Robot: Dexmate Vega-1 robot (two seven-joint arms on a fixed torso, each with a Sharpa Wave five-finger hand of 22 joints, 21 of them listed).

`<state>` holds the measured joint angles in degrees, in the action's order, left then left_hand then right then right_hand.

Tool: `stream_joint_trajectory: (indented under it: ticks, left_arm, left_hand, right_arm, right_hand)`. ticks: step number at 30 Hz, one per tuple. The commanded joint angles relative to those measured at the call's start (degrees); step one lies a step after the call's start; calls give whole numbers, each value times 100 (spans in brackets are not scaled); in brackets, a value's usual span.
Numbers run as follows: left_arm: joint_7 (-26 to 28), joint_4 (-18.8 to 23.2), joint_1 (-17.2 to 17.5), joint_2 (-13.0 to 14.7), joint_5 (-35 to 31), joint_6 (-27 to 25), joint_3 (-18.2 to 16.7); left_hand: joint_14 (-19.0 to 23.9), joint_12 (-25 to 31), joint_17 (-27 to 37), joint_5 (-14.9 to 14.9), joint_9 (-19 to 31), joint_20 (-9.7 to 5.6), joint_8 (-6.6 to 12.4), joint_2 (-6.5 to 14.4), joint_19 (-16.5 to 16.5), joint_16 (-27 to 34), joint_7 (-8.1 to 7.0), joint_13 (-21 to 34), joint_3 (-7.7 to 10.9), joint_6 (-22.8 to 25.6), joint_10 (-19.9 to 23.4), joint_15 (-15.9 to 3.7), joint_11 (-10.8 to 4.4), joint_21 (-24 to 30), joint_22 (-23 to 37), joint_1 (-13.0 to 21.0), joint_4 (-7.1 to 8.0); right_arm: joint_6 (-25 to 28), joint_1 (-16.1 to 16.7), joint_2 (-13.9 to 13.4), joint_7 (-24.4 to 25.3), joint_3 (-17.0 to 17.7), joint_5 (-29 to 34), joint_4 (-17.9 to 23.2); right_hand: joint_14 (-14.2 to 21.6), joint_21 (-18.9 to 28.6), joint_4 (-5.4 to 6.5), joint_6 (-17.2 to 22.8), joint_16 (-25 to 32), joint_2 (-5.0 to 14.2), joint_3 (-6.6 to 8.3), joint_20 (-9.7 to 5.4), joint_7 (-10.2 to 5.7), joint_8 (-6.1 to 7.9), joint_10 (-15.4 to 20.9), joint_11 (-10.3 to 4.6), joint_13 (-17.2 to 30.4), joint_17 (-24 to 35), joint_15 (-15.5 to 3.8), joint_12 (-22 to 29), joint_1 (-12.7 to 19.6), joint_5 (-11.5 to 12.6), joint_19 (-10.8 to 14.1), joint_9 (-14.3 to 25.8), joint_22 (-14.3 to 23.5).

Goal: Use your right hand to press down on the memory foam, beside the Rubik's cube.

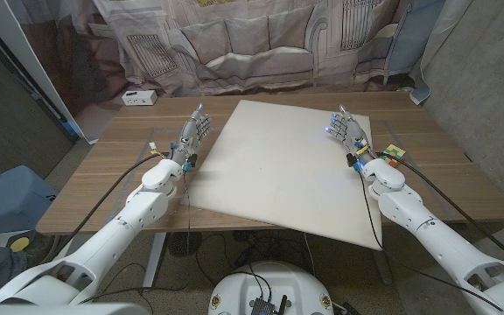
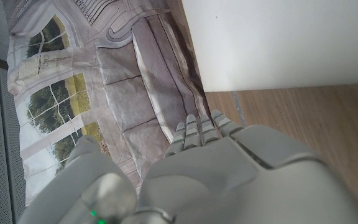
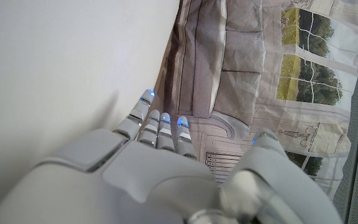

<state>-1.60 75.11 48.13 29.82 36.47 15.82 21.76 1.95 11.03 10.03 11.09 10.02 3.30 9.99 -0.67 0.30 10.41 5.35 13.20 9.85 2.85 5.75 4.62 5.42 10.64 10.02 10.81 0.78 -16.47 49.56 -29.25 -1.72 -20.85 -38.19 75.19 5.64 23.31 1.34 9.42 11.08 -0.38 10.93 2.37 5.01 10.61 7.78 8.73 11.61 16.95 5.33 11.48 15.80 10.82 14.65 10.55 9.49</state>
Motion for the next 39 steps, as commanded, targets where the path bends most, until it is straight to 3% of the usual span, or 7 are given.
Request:
stream_joint_trajectory:
  ticks: [1, 6, 11, 15, 27, 36, 39]
  left_arm:
    - [29, 174, 171, 54, -54, 21, 35]
    - [117, 373, 276, 164, -113, 13, -2]
    - [152, 537, 334, 254, -164, -7, -17]
    - [160, 649, 373, 324, -224, 2, -19]
    - [319, 841, 433, 515, -439, -46, -57]
    - [260, 846, 452, 582, -496, 70, -89]
    - [215, 816, 445, 571, -461, 113, -104]
  left_hand:
    - [1, 40, 30, 41, 15, 44, 43, -12, -14, 23, 47, 12, 41, 9, 57, 57, 5, 31, 26, 48, 1]
    - [17, 53, 29, 42, 15, 41, 52, -11, -16, 30, 51, 1, 39, 25, 84, 53, 10, 33, 25, 50, -4]
    - [36, 64, 28, 44, 15, 43, 67, -9, -15, 37, 53, -10, 38, 57, 106, 59, 7, 36, 25, 52, -8]
    - [45, 66, 27, 44, 15, 54, 80, -6, -22, 39, 63, -19, 37, 90, 106, 57, 11, 35, 25, 54, -12]
    - [109, 90, 26, 47, 13, 35, 101, 1, -16, 57, 69, -50, 32, 161, 161, 39, -9, 44, 24, 60, -24]
    - [115, 96, 25, 48, 12, 11, 105, 3, -9, 54, 72, -65, 29, 186, 174, 44, 0, 49, 23, 61, -30]
    - [118, 97, 25, 48, 12, -31, 104, 5, 4, 54, 74, -71, 27, 191, 177, 45, 9, 55, 23, 61, -33]
  right_arm:
    - [-209, 250, -57, 33, 75, 2, 160]
    - [-365, 370, -110, 111, 118, 90, 339]
    - [-466, 474, -145, 163, 149, 137, 465]
    - [-602, 532, -175, 213, 146, 273, 521]
    - [-751, 557, -349, 88, 70, 545, 612]
    - [-972, 542, -427, 284, -22, 1077, 616]
    - [-984, 562, -439, 449, -42, 1279, 674]
  right_hand:
    - [7, 22, -6, 34, 46, -8, 27, -2, -3, 24, 36, 24, 9, 19, 43, 44, 56, 34, 55, 30, 13]
    - [31, 10, -11, 57, 58, -5, 24, 0, -25, 36, 73, 15, 8, 11, 25, 57, 54, 32, 70, 30, 14]
    - [161, 16, -29, 153, 109, 4, 21, -39, -25, 77, 201, -36, 3, -21, -40, 95, 51, 26, 236, 30, 17]
    - [178, -42, -49, 347, 109, -1, 9, -17, -122, 142, 397, -57, 3, -59, -22, 154, 41, 20, 251, 34, 22]
    - [-96, -311, -87, 393, 13, -21, -32, -45, -221, 119, 232, -85, -1, -125, -108, 56, 5, 20, -128, 34, 25]
    - [-216, -396, -114, 284, -12, -10, -40, -101, -266, 61, 107, -140, -7, -161, -177, 2, 7, 27, -184, 32, 24]
    - [-211, -431, -136, 263, 5, 8, -37, -116, -272, 52, 76, -328, -12, -187, -190, -7, 21, 33, -163, 32, 23]
